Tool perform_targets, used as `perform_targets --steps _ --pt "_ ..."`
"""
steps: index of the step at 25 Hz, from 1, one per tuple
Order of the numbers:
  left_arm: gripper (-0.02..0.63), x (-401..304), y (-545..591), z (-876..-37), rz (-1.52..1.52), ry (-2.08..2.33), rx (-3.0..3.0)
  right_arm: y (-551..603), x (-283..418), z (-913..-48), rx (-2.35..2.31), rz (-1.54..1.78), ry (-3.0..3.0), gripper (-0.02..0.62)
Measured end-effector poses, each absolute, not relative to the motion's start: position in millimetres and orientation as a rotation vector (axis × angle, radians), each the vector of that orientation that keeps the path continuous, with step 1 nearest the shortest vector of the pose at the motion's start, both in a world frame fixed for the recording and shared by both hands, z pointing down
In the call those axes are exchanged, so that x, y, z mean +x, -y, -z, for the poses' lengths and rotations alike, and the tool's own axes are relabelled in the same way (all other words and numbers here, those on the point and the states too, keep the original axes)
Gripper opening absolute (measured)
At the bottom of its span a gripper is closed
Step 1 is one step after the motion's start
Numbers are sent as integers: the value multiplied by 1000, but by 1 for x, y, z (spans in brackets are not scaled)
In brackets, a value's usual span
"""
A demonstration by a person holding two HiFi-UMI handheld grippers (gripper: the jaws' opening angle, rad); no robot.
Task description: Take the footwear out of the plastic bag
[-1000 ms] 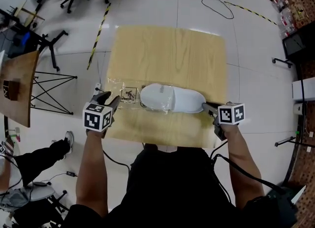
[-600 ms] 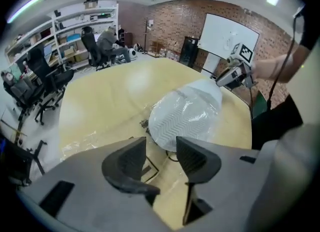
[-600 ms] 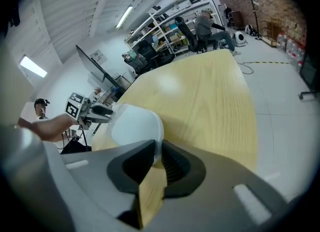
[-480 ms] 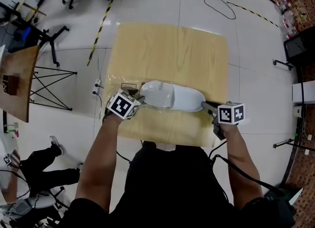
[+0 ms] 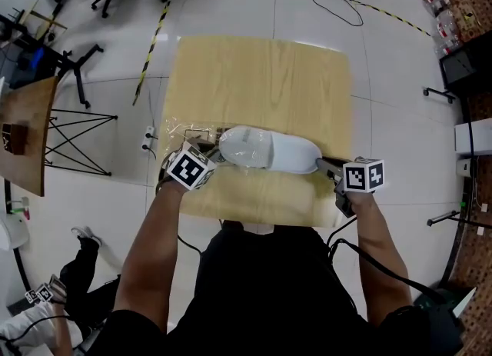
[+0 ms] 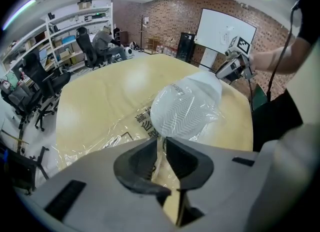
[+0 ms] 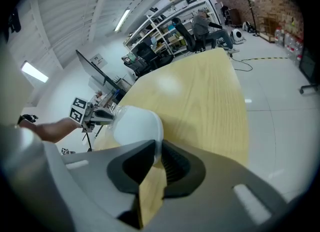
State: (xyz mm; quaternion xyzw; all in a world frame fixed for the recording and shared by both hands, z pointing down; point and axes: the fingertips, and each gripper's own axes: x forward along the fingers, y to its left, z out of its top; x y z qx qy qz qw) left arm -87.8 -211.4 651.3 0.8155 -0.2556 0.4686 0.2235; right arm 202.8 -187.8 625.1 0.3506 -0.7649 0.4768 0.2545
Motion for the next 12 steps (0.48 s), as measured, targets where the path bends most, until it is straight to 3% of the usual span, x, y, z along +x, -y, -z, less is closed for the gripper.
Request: perform_targets --steps 12 --pt "25 -113 201 -657 -1392 718 2210 168 235 -623 975 -1302 2046 44"
